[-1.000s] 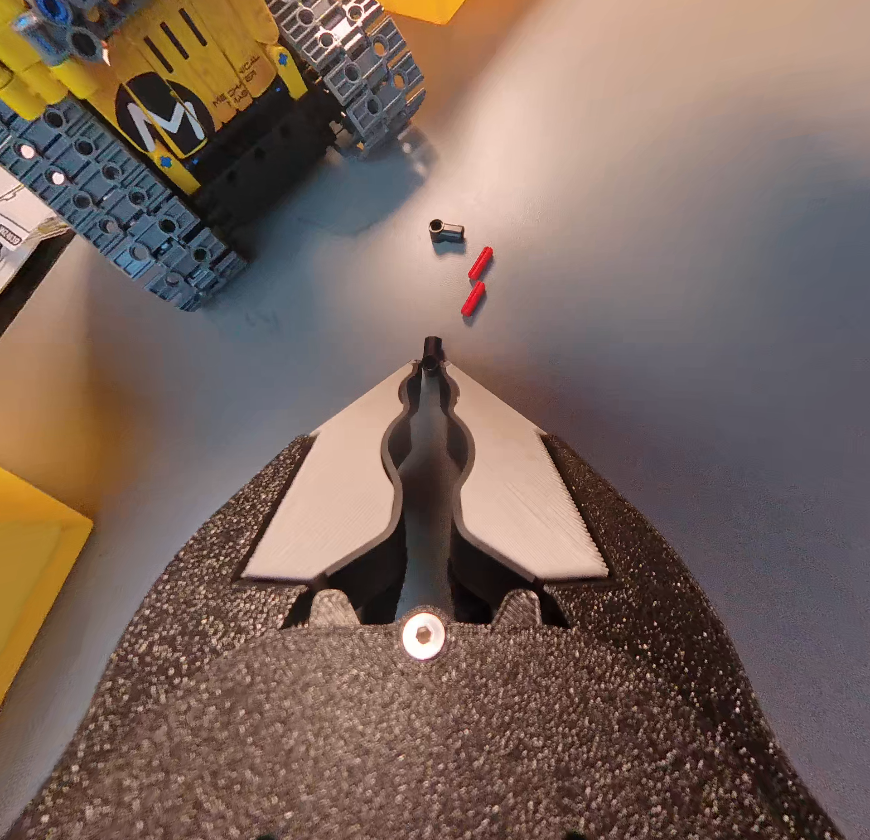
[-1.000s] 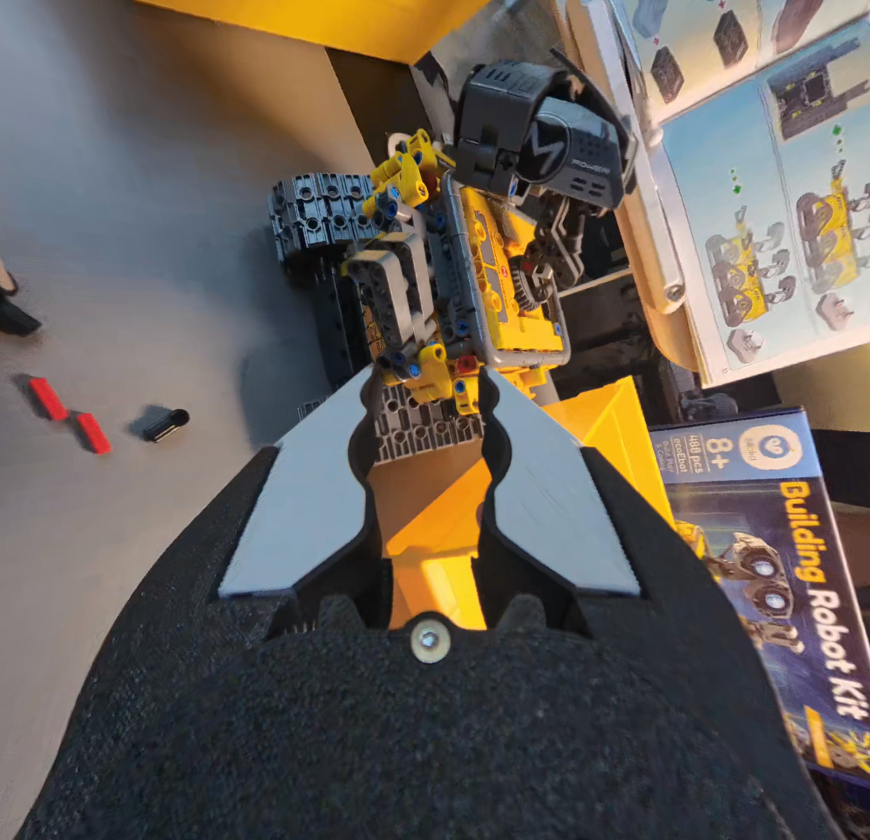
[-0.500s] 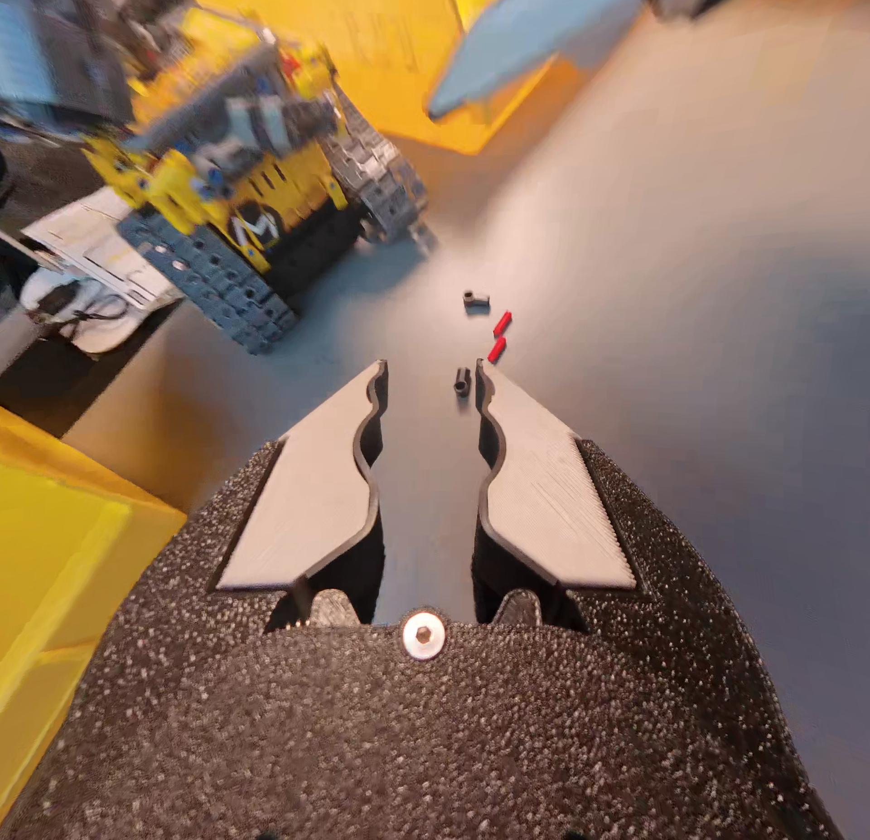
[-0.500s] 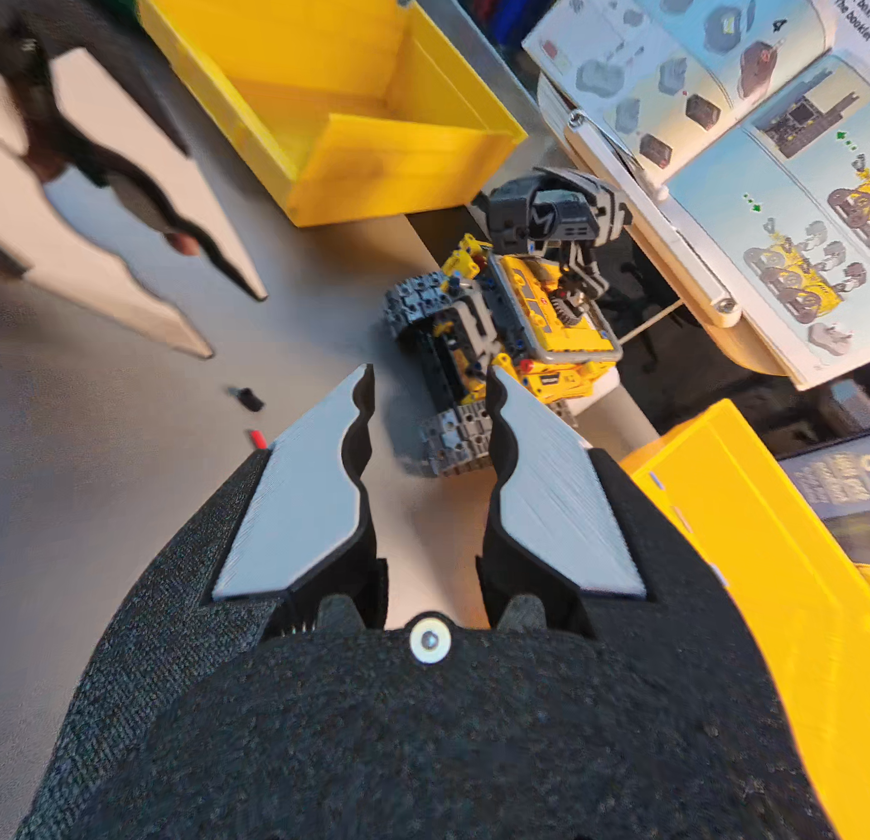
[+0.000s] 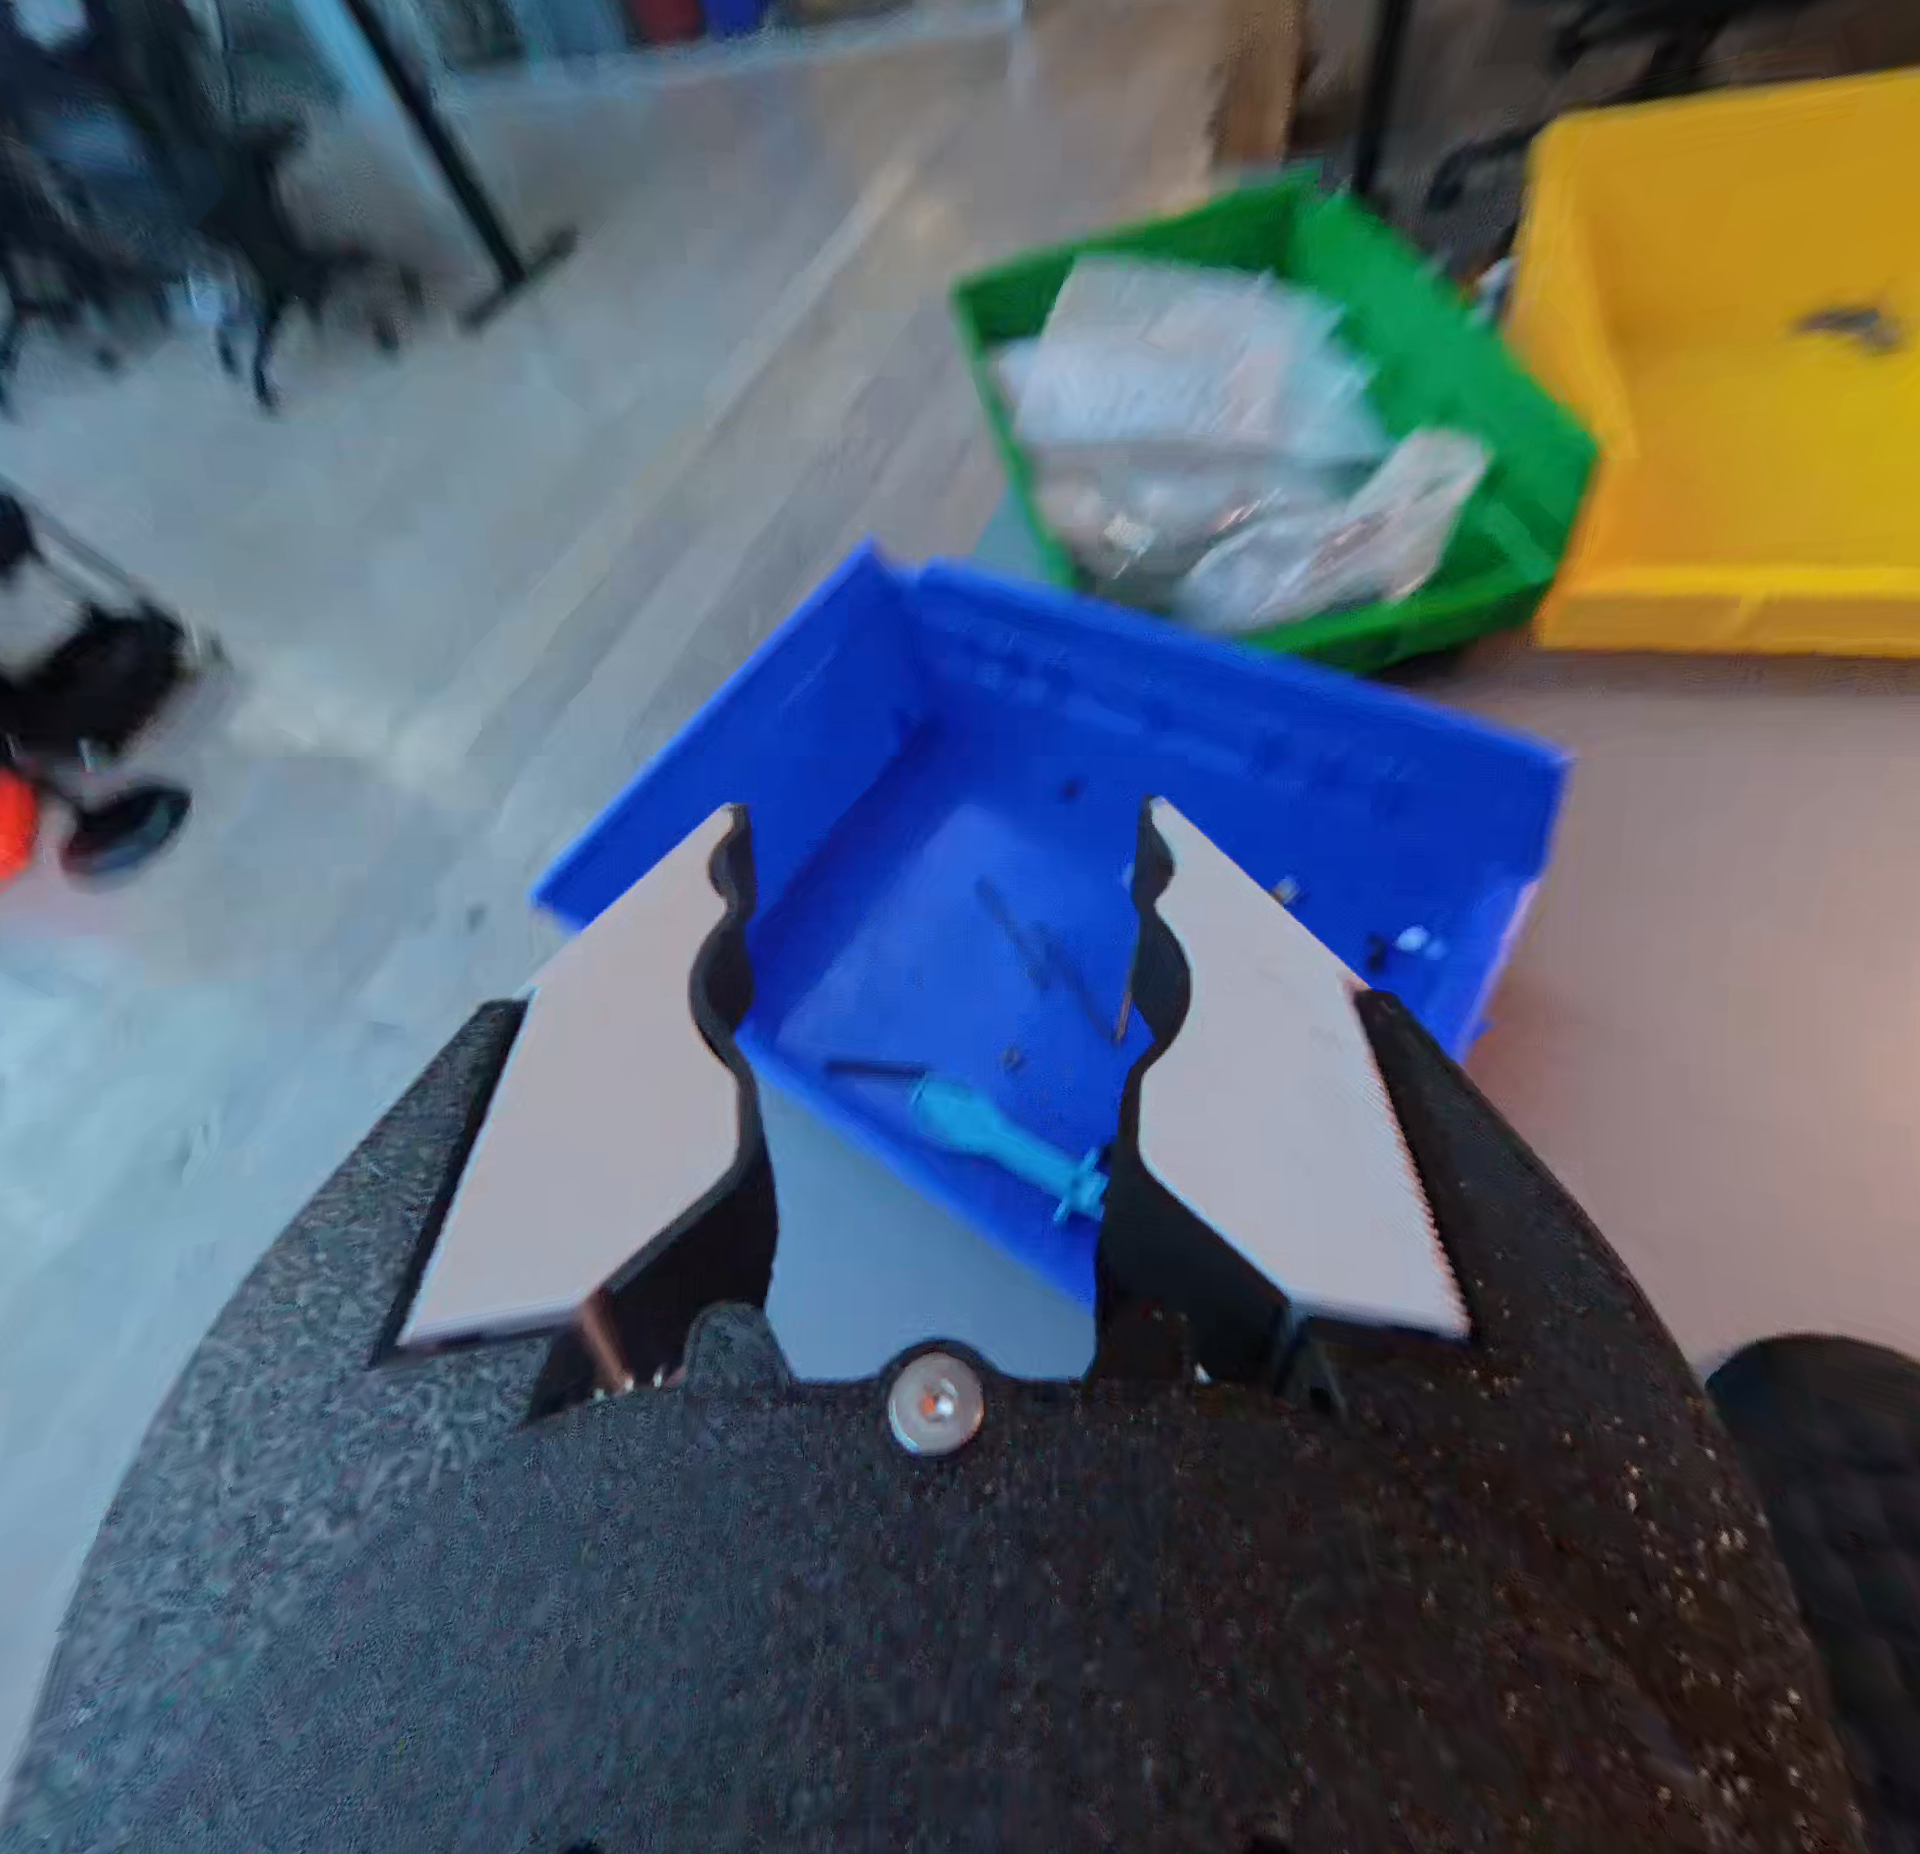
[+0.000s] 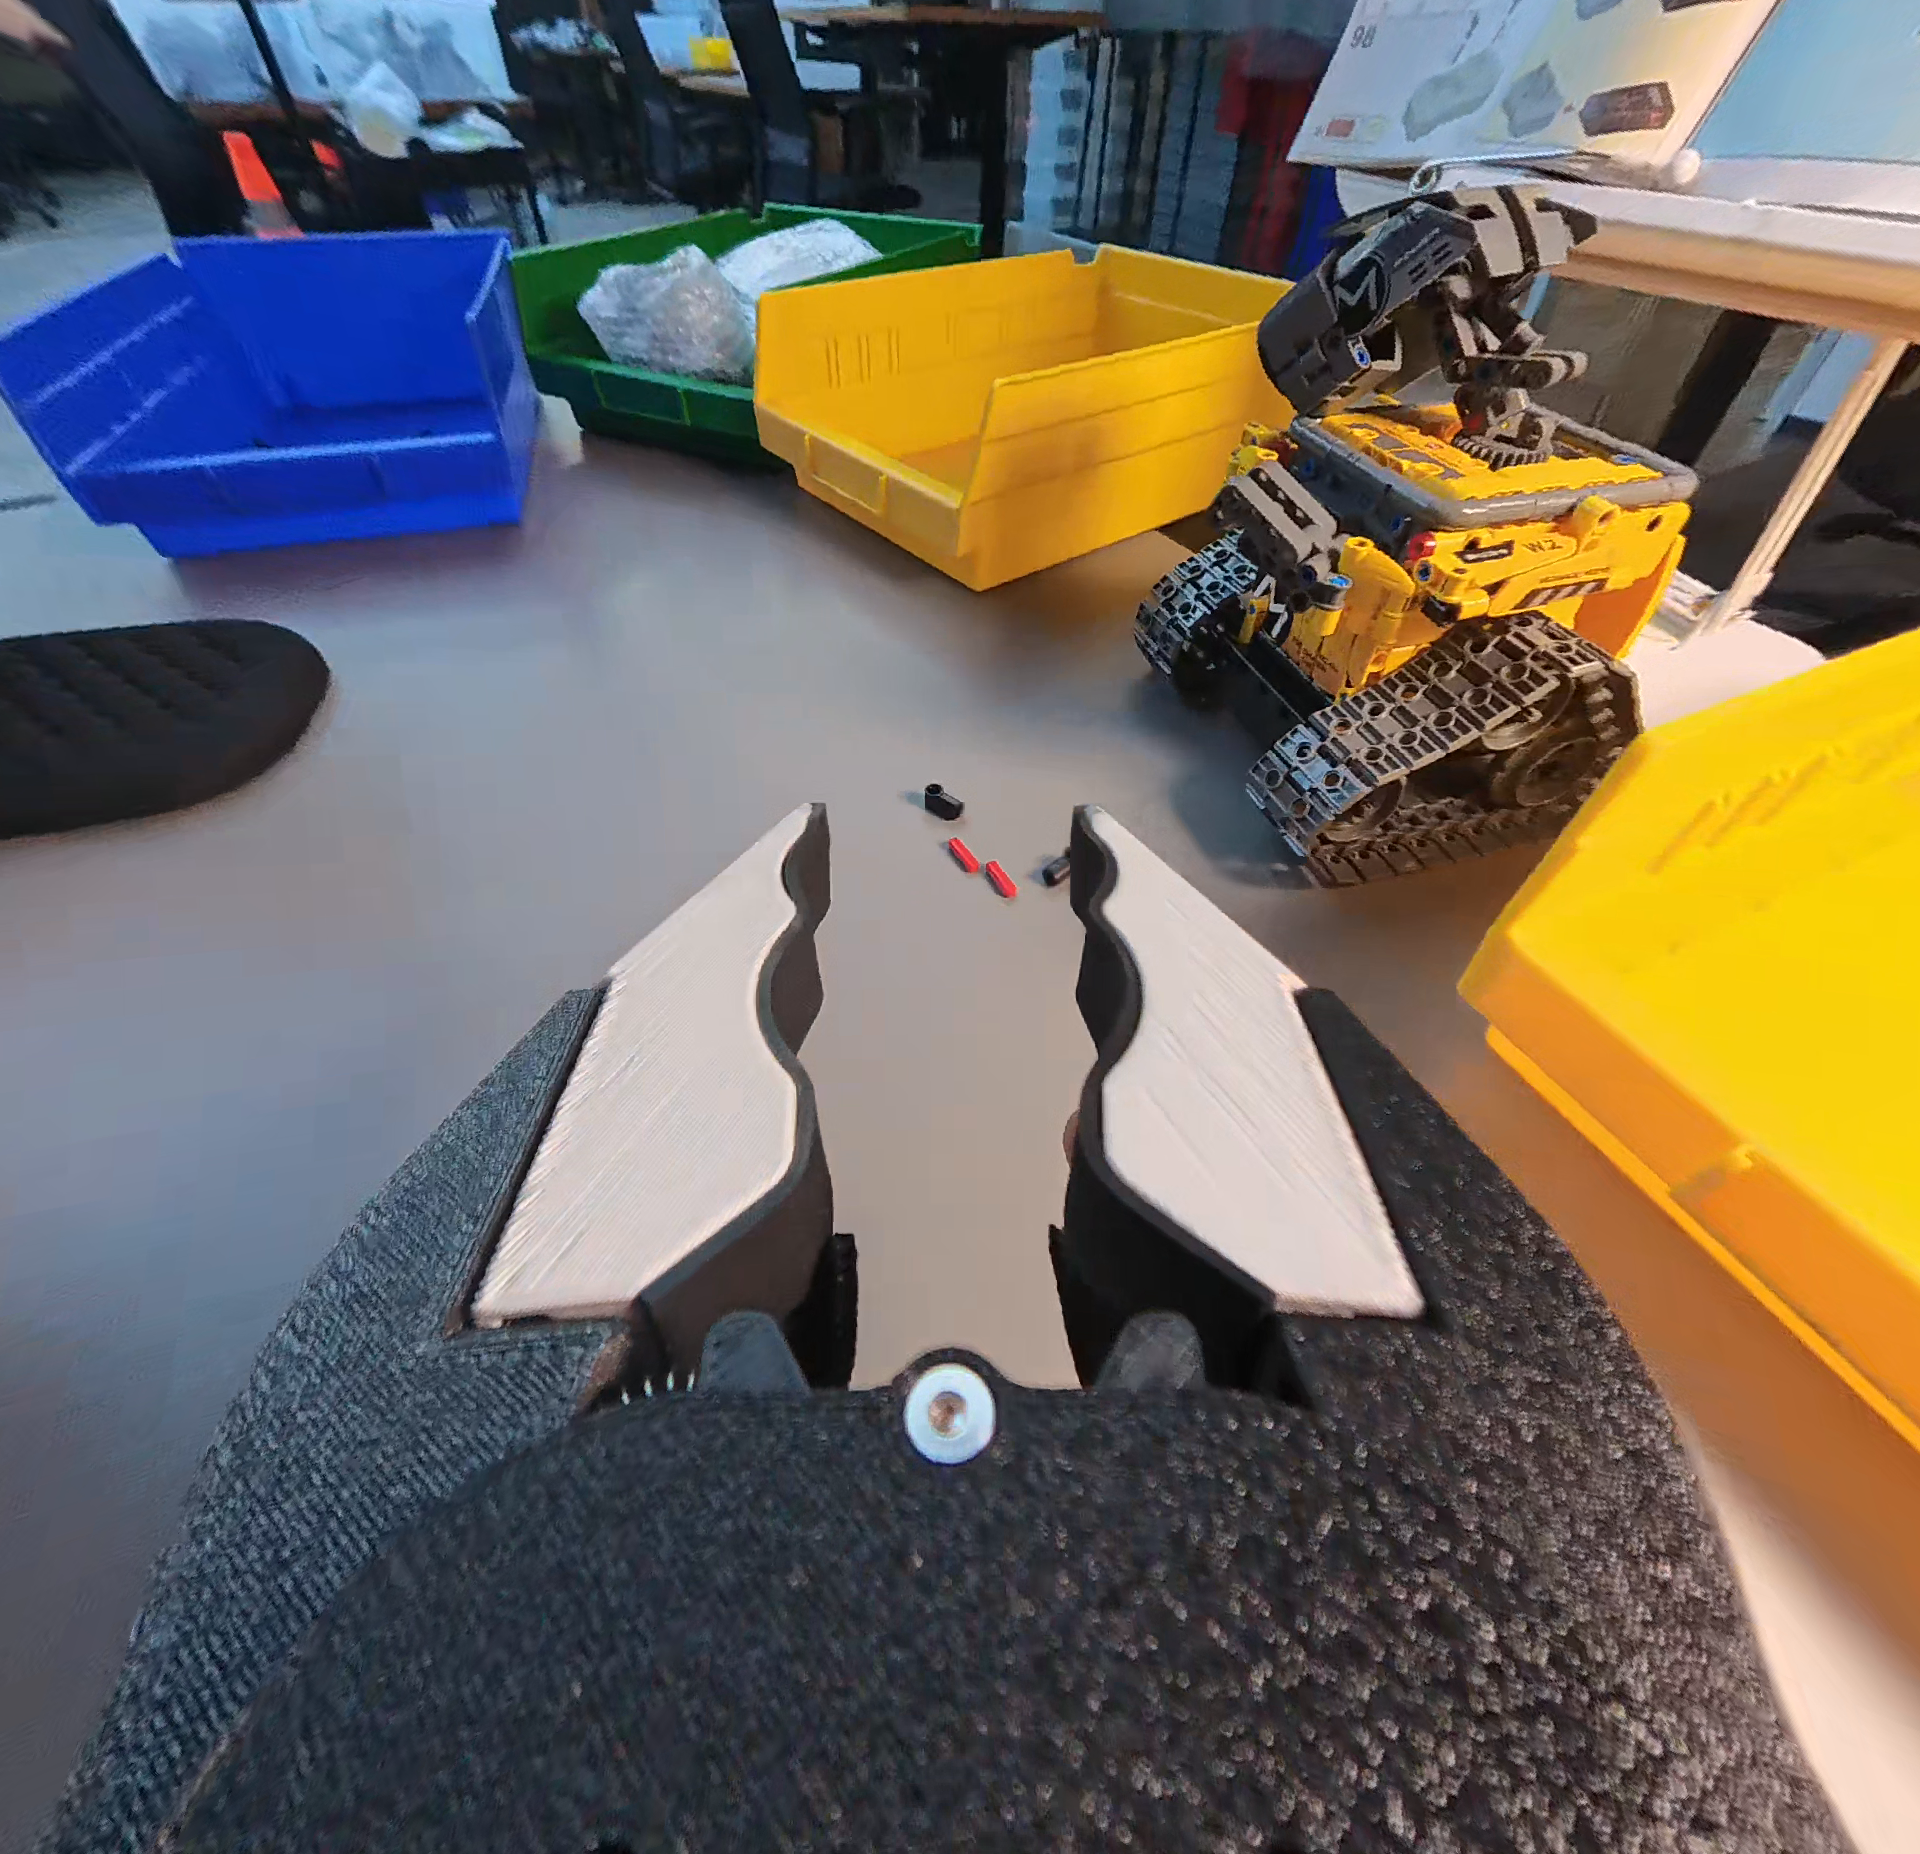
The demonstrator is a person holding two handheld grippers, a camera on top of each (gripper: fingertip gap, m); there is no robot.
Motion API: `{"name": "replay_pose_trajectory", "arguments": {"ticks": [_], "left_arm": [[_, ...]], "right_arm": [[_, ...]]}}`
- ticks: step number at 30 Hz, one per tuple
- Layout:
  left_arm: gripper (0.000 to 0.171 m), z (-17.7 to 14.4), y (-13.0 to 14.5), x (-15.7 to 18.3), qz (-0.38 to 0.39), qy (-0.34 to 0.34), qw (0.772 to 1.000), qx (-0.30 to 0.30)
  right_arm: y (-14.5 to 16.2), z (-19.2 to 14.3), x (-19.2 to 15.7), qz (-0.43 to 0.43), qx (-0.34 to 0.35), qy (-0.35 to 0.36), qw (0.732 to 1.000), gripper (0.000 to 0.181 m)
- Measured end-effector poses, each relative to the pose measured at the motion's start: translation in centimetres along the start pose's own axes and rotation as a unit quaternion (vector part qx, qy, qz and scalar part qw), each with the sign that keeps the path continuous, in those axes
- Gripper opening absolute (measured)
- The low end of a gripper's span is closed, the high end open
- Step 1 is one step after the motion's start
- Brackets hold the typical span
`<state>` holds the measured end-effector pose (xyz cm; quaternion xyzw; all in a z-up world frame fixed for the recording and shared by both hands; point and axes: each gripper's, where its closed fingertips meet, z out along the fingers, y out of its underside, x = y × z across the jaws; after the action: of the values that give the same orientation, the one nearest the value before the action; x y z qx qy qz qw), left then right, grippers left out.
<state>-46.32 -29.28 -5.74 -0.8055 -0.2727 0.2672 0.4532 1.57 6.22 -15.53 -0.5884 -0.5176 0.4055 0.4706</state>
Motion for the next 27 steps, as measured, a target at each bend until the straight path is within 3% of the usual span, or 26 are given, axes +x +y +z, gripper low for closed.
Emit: {"name": "replay_pose_trajectory", "arguments": {"ticks": [2, 5, 7, 8, 9, 10, 17, 23, 27], "left_arm": [[0.089, 1.2, 4.8, -3.0, -0.074, 0.015, 0.994, -0.078], [0.095, 2.5, 9.5, -2.8, -0.114, 0.052, 0.981, -0.146], [0.083, 2.9, 10.8, -0.9, -0.103, 0.091, 0.976, -0.172], [0.075, 3.2, 11.6, -1.0, -0.075, 0.08, 0.975, -0.193], [0.056, 3.4, 12.4, -1.8, -0.031, 0.05, 0.976, -0.211], [0.039, 3.6, 12.7, -2.8, 0.011, 0.022, 0.975, -0.223], [0.035, 4.1, 12.9, -4.2, 0.071, 0.061, 0.958, -0.273], [0.029, 4.2, 13.2, -5.9, 0.124, 0.098, 0.951, -0.265], [0.024, 4.5, 12.8, -5.8, 0.074, 0.126, 0.958, -0.246]], "right_arm": [[-0.1, 0.1, -0.4, 0.004, 0.003, -0.01, 1.0, 0.046], [0.4, 0.3, -0.6, -0.014, -0.008, -0.007, 1.0, 0.045], [0.7, 0.4, -0.9, -0.018, -0.015, -0.007, 1.0, 0.044], [0.8, 0.3, -1.0, -0.021, -0.017, -0.006, 1.0, 0.044], [0.9, 0.3, -1.0, -0.024, -0.019, -0.004, 1.0, 0.044], [1.0, 0.2, -0.9, -0.026, -0.021, -0.001, 0.999, 0.043], [1.6, 0.3, -0.8, -0.015, -0.03, 0.004, 0.999, 0.04], [2.2, 0.6, -0.9, -0.021, -0.043, 0.003, 0.999, 0.039], [2.6, 1.0, -0.9, -0.019, -0.049, 0.001, 0.999, 0.039]]}}
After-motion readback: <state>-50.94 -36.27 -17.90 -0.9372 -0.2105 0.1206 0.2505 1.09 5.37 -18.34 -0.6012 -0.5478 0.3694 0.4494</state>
